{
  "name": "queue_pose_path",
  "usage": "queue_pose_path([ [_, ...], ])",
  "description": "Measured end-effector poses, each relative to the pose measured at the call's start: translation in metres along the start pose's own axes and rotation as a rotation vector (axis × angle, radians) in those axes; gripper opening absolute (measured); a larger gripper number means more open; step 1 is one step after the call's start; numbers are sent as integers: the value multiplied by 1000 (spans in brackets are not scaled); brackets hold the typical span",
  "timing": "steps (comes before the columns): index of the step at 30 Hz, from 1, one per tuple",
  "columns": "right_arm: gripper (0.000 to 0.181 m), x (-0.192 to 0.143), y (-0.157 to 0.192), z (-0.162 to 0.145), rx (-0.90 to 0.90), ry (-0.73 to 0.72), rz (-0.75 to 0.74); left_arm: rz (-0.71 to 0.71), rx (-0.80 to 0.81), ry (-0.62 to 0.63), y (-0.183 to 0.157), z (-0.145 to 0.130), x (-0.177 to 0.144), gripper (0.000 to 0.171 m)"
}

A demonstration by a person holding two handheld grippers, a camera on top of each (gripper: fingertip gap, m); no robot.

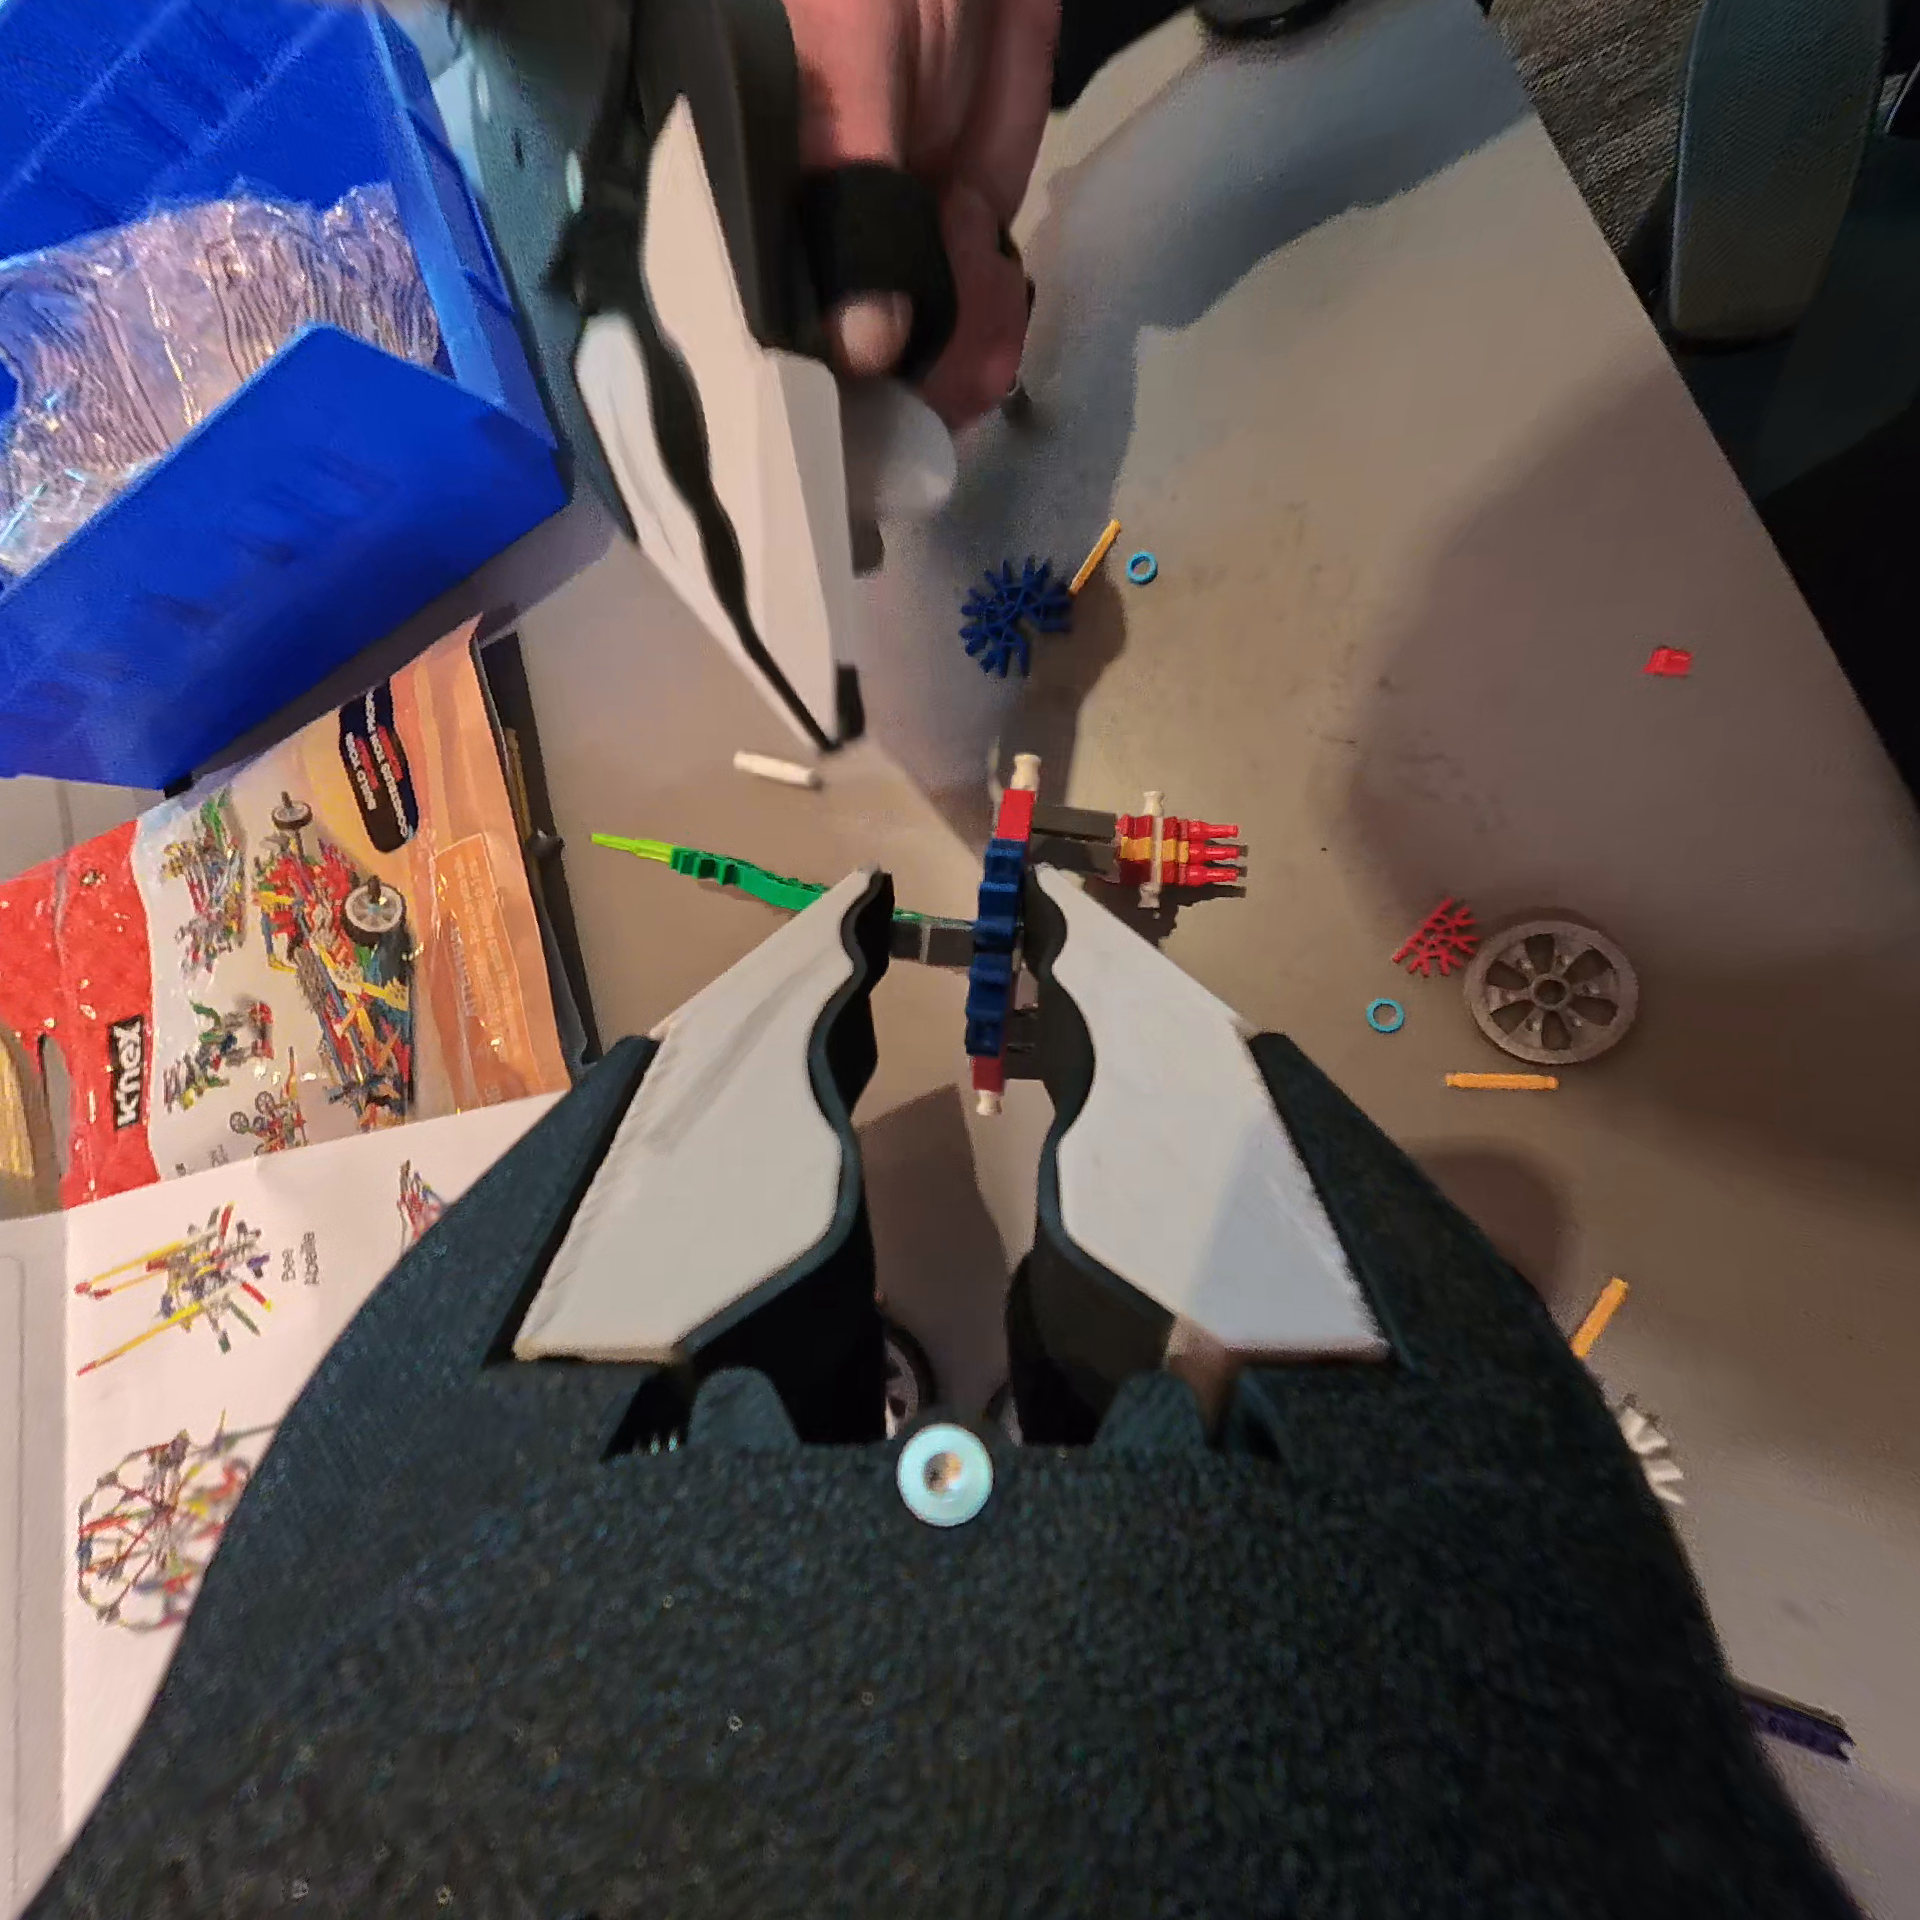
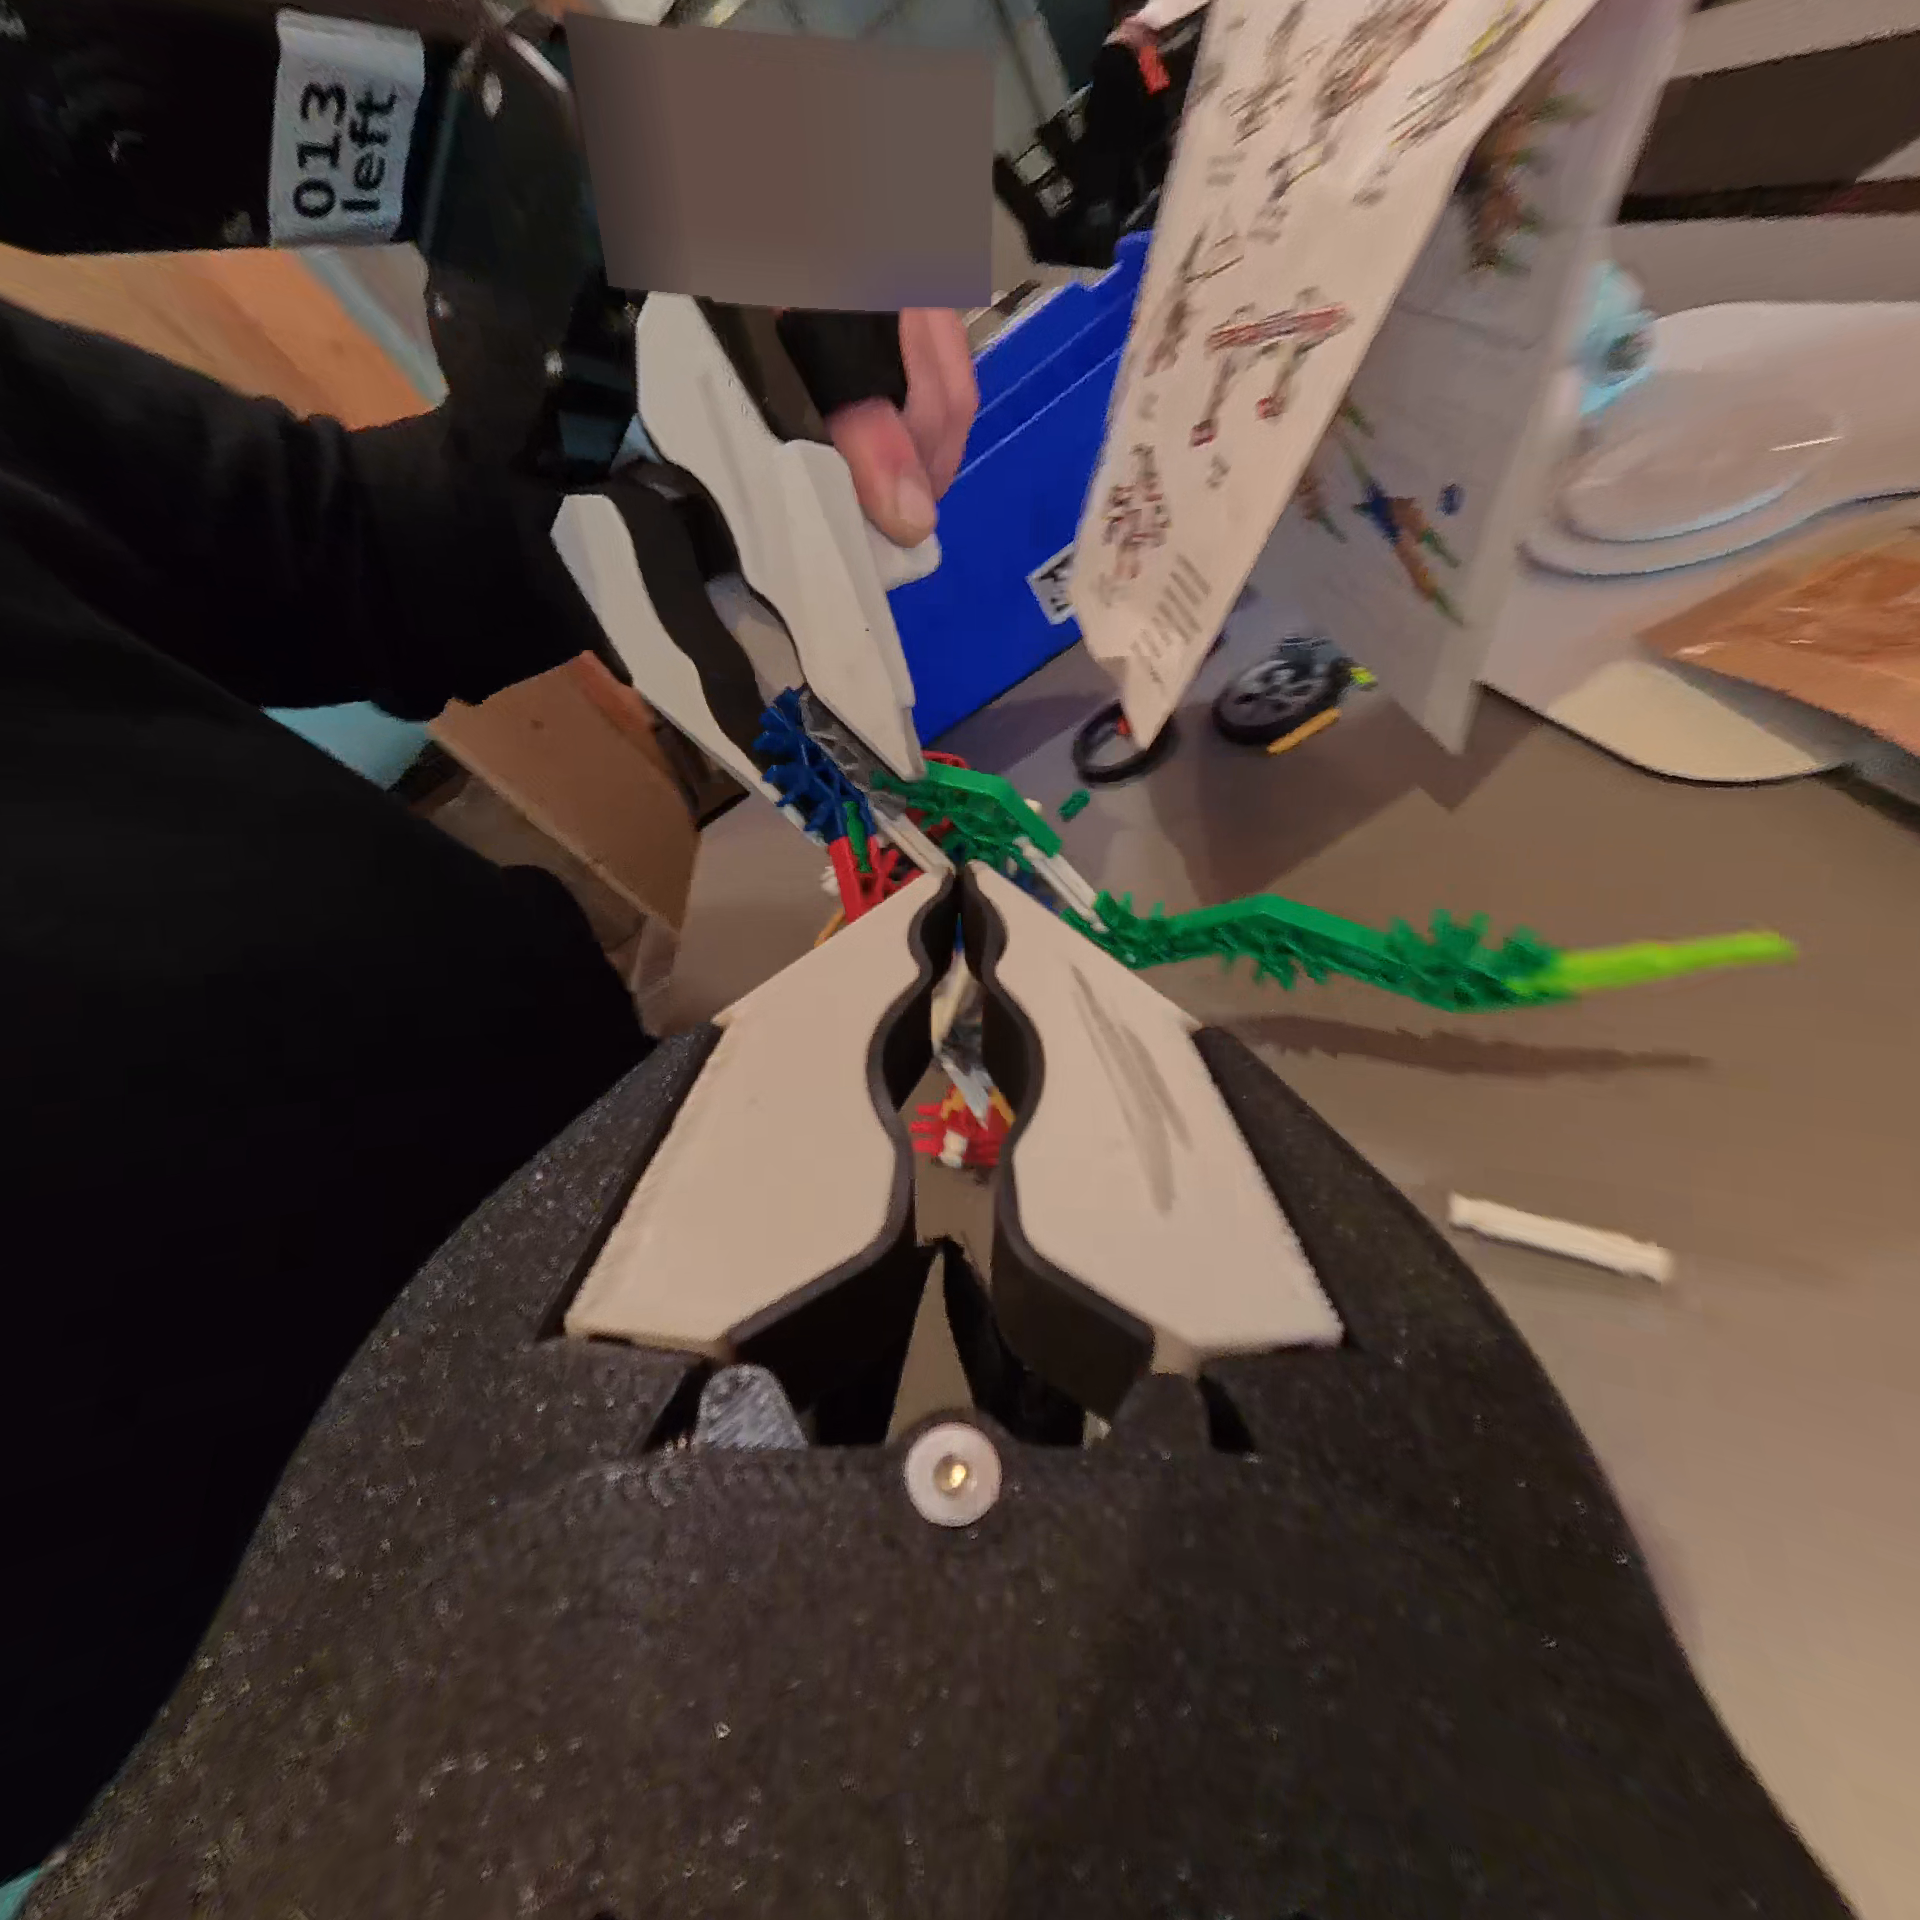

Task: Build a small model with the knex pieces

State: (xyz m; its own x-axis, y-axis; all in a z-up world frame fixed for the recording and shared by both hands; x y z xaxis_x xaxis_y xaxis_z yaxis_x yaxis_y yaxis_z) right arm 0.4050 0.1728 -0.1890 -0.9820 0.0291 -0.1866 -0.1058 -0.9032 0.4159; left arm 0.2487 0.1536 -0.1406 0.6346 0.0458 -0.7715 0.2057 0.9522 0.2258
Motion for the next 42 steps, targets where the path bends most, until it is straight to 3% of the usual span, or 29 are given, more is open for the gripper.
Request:
queue_pose_path([
  [3,0,-32,0,-4,-17,27,-193,11,-48,10,1,-3,-2,22],
  [7,9,-63,-8,-19,-30,167,-508,34,-116,6,2,-5,-2,23],
  [12,21,-38,-24,-38,-69,421,-634,77,-174,49,3,-7,5,24],
  [19,22,-10,-38,-54,-37,494,-788,116,-225,64,0,-7,8,25],
  [22,13,-11,-41,-54,-37,484,-820,136,-236,71,-1,-9,6,25],
  [27,20,-4,-46,-37,-43,391,-771,156,-251,67,-3,-10,5,25],
  [36,41,67,-78,-22,-77,411,-673,141,-312,127,-9,-25,-11,24],
  [42,43,105,-85,-12,-134,441,-664,155,-357,143,-14,-37,-22,24],
])
Point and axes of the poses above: each gripper's, where its closed fingertips meet, x out along the fingers, z out of its top, y = z × x across the jaws, the point moved 8 cm from there along -x, back along the fingers, and after that the axes turned 7 degrees about -x, right-handed, at the moved point
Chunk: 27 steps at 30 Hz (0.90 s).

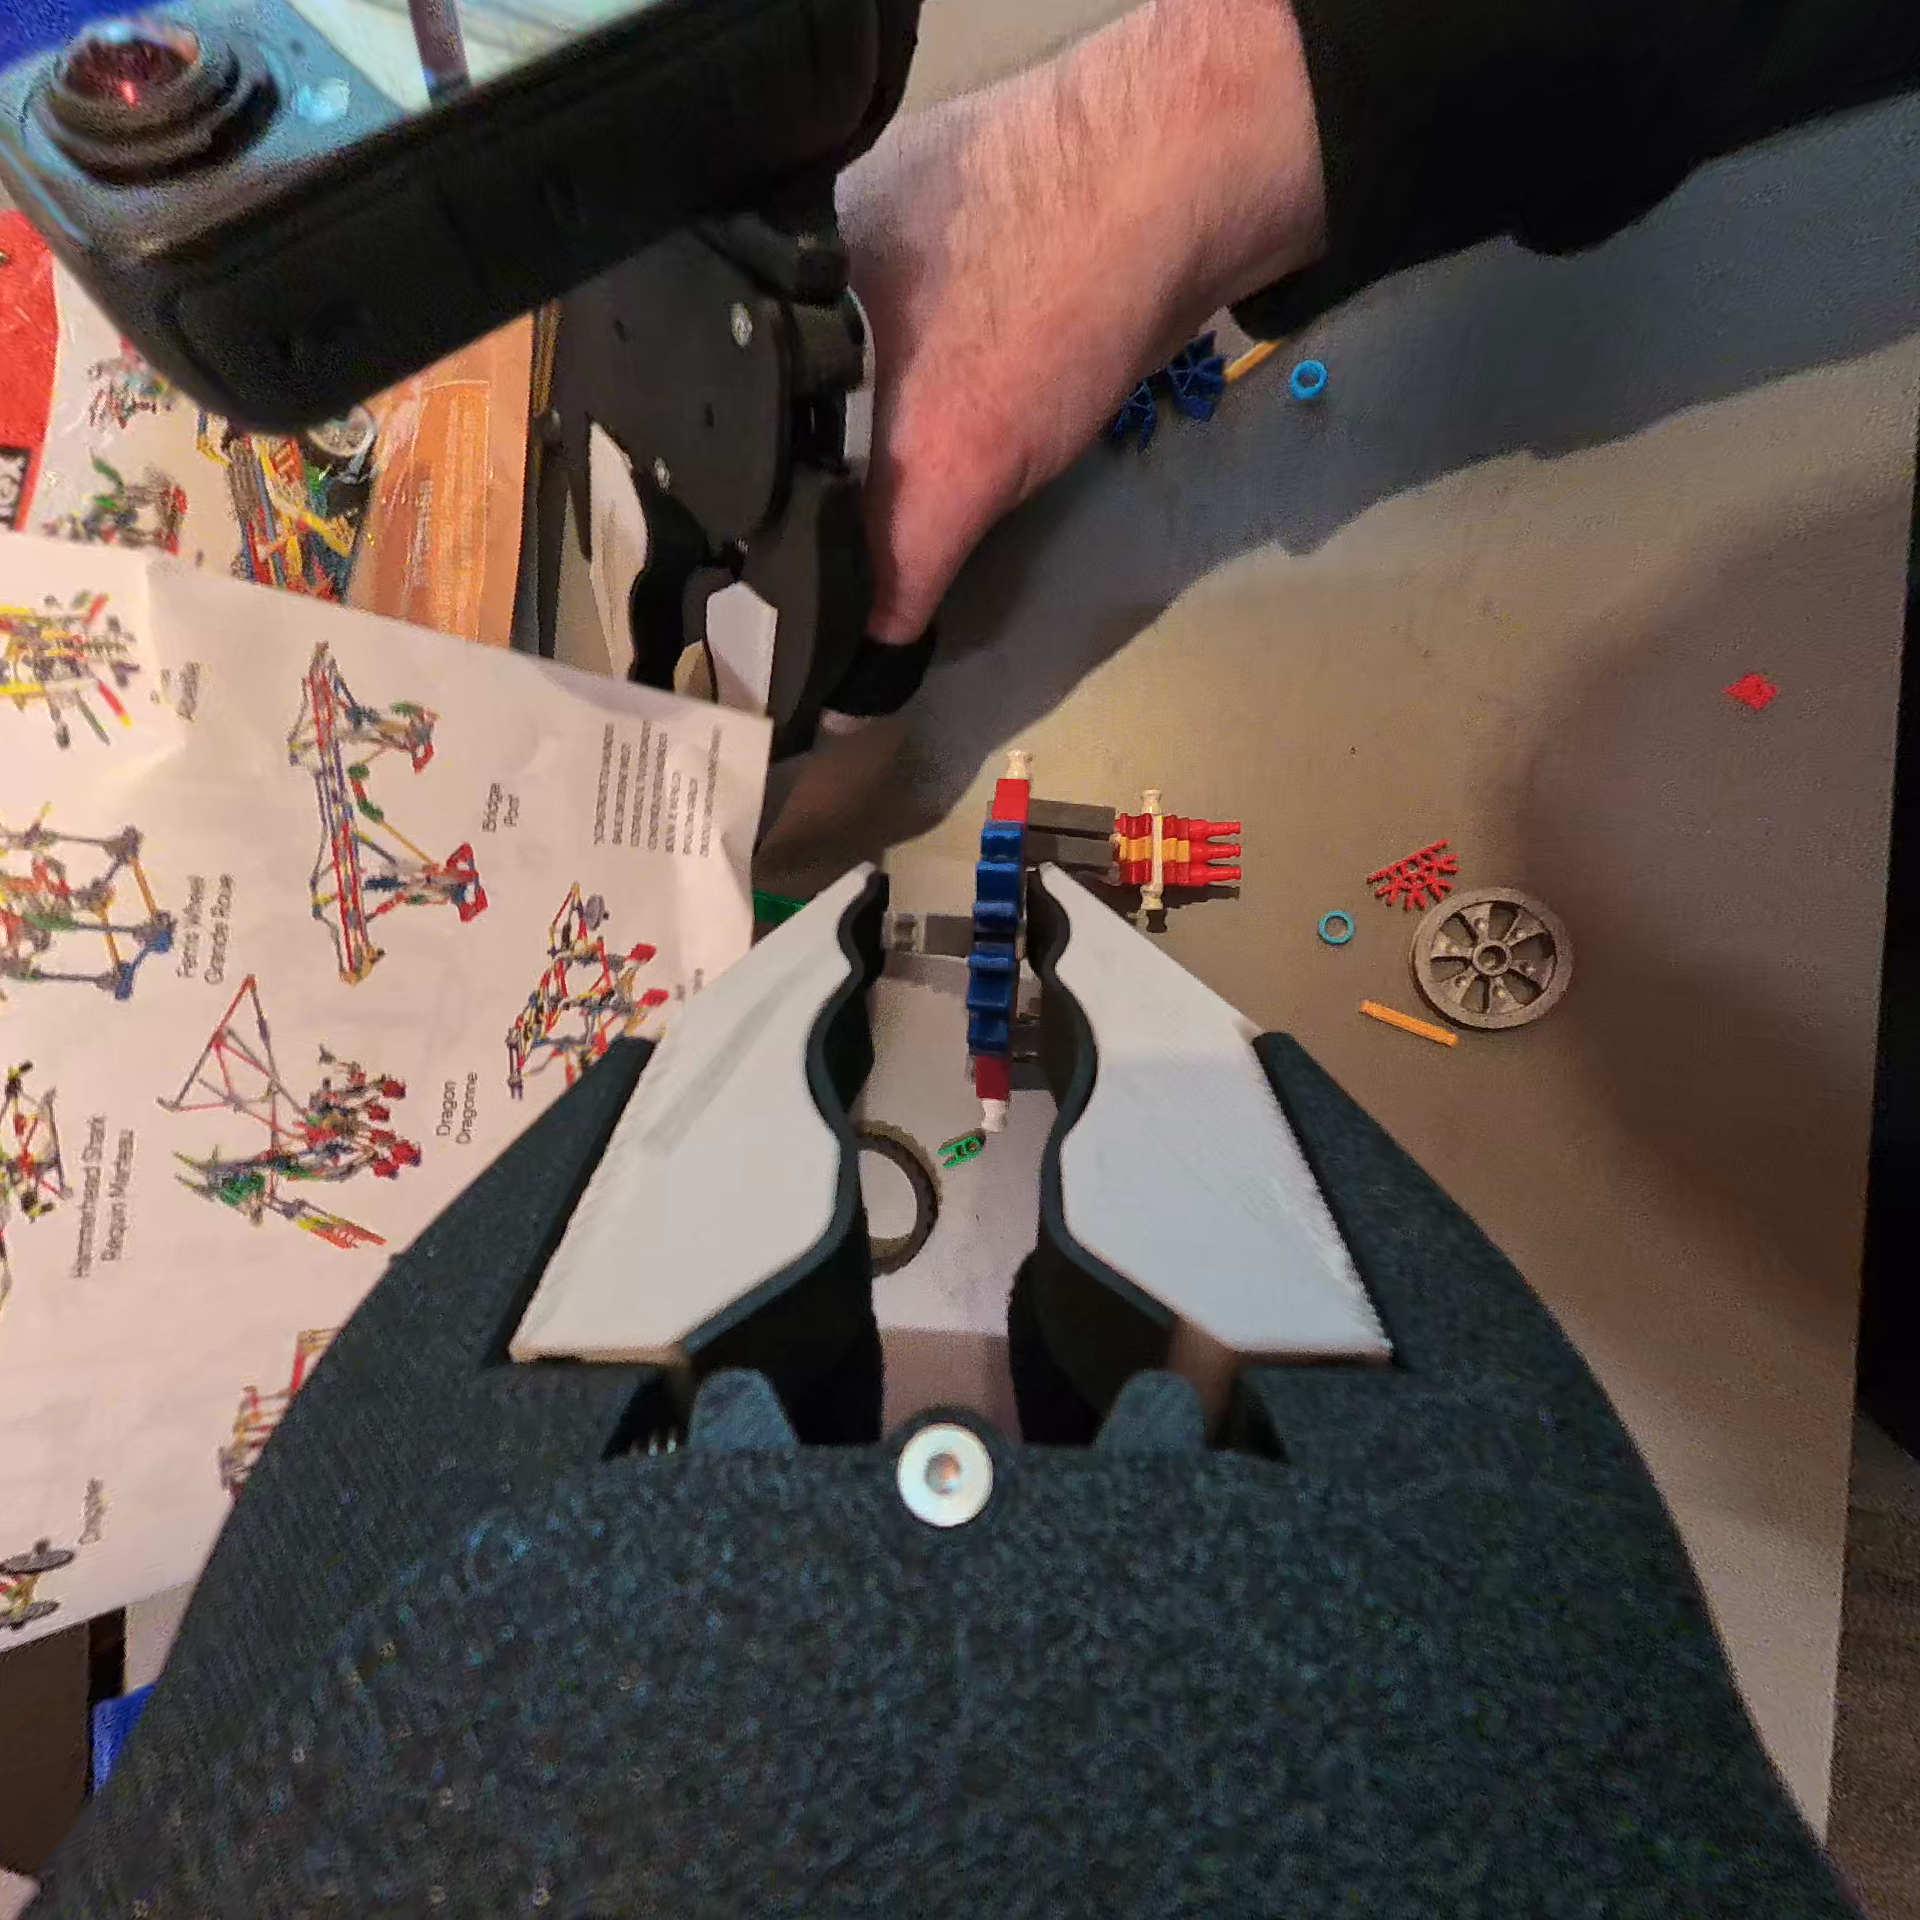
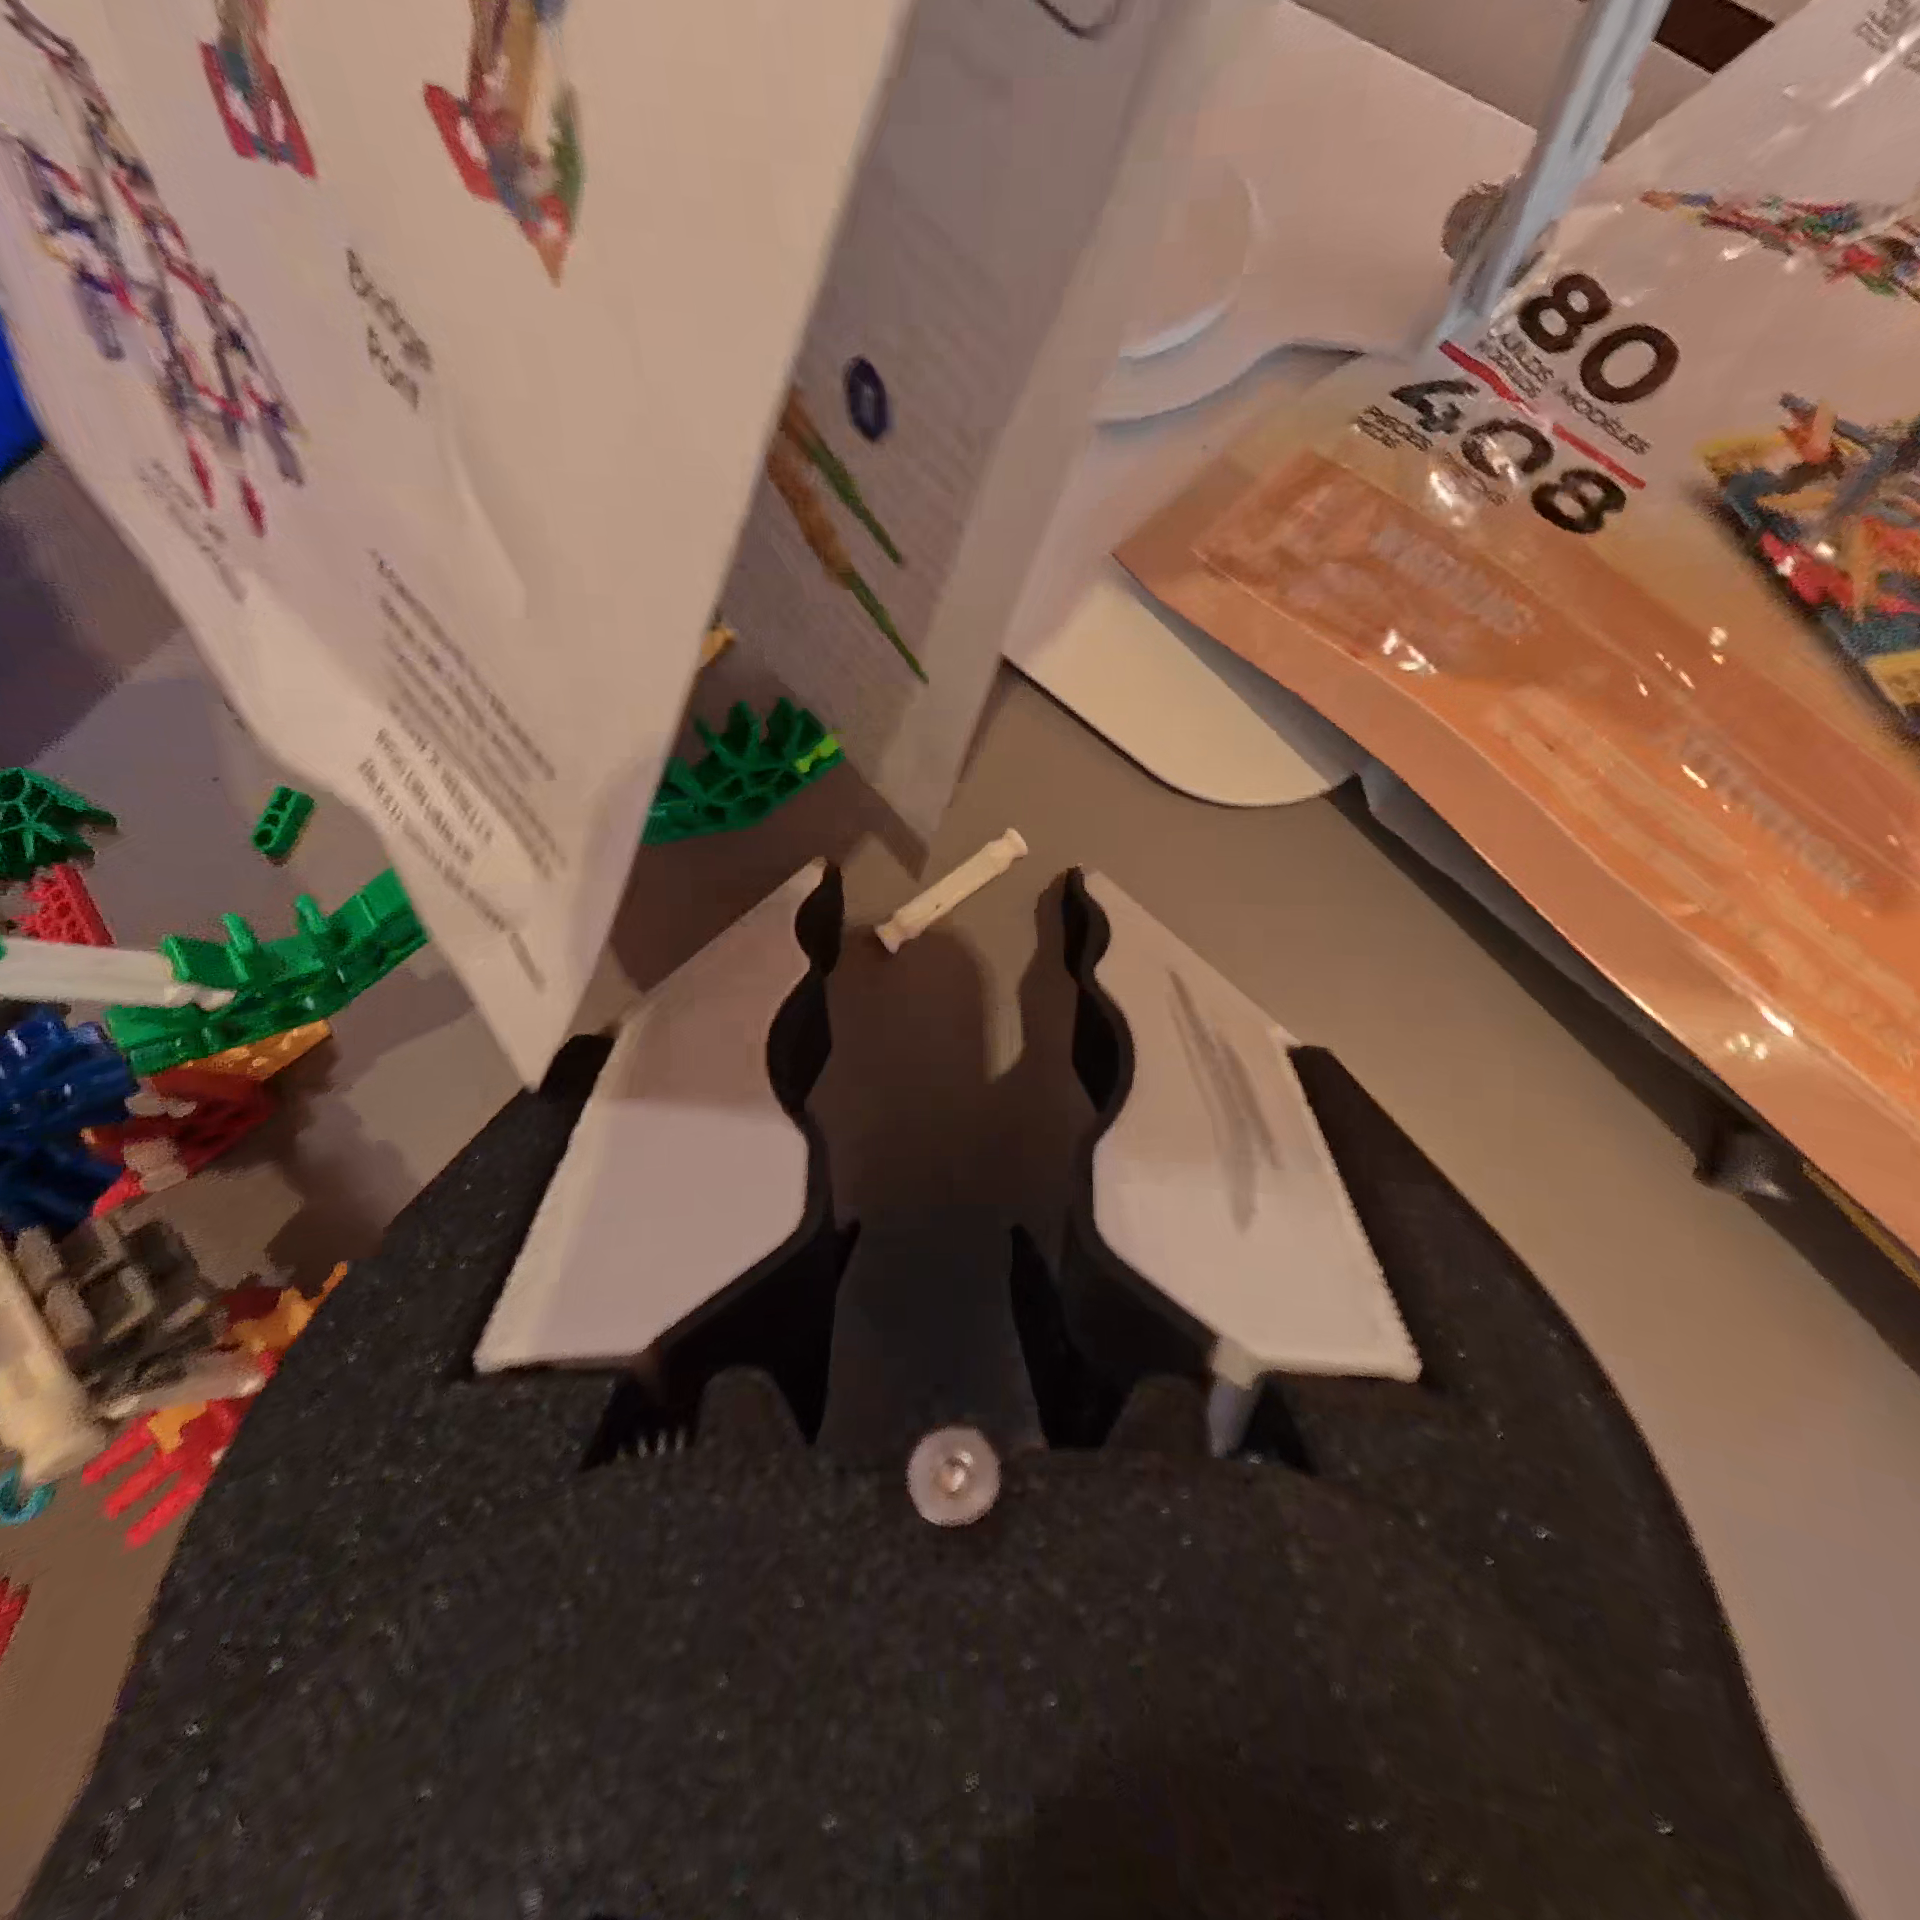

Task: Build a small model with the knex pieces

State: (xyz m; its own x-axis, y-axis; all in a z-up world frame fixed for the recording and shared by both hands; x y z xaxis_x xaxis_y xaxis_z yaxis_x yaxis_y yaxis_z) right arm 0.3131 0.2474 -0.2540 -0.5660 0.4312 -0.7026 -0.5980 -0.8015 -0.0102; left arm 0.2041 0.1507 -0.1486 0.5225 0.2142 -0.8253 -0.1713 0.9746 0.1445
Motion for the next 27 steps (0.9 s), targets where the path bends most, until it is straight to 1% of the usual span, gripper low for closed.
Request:
queue_pose_path([
  [1,42,3,0,1,-13,11,-34,2,-6,-5,0,-1,-1,24],
  [2,28,3,-1,1,-32,19,-78,3,-11,-9,-1,-2,-1,24],
  [4,23,3,-1,0,-22,5,-72,6,-13,-10,-1,-4,-3,24],
  [5,5,2,0,-1,-40,-2,-58,7,-13,-13,-1,-5,-3,24],
  [8,5,-2,1,-5,-61,1,-39,2,-5,-22,-2,-6,-4,24],
  [12,4,-15,0,-13,-48,6,56,-25,17,-43,-5,-4,-2,24],
  [15,4,-40,4,-20,-60,-17,145,-9,26,-66,-5,-2,-1,25],
  [17,5,-63,9,-22,-114,-63,197,-7,24,-93,-4,0,-3,25],
  [20,4,-103,27,-13,-192,-172,289,-22,16,-109,-2,0,-5,26],
  [23,5,-131,54,2,-321,-239,334,-41,35,-101,-2,0,-5,28],
  [25,5,-138,69,13,-381,-253,319,-49,43,-100,-3,1,-6,28],
  [27,5,-137,79,19,-445,-233,296,-57,51,-97,-2,0,-8,29],
])
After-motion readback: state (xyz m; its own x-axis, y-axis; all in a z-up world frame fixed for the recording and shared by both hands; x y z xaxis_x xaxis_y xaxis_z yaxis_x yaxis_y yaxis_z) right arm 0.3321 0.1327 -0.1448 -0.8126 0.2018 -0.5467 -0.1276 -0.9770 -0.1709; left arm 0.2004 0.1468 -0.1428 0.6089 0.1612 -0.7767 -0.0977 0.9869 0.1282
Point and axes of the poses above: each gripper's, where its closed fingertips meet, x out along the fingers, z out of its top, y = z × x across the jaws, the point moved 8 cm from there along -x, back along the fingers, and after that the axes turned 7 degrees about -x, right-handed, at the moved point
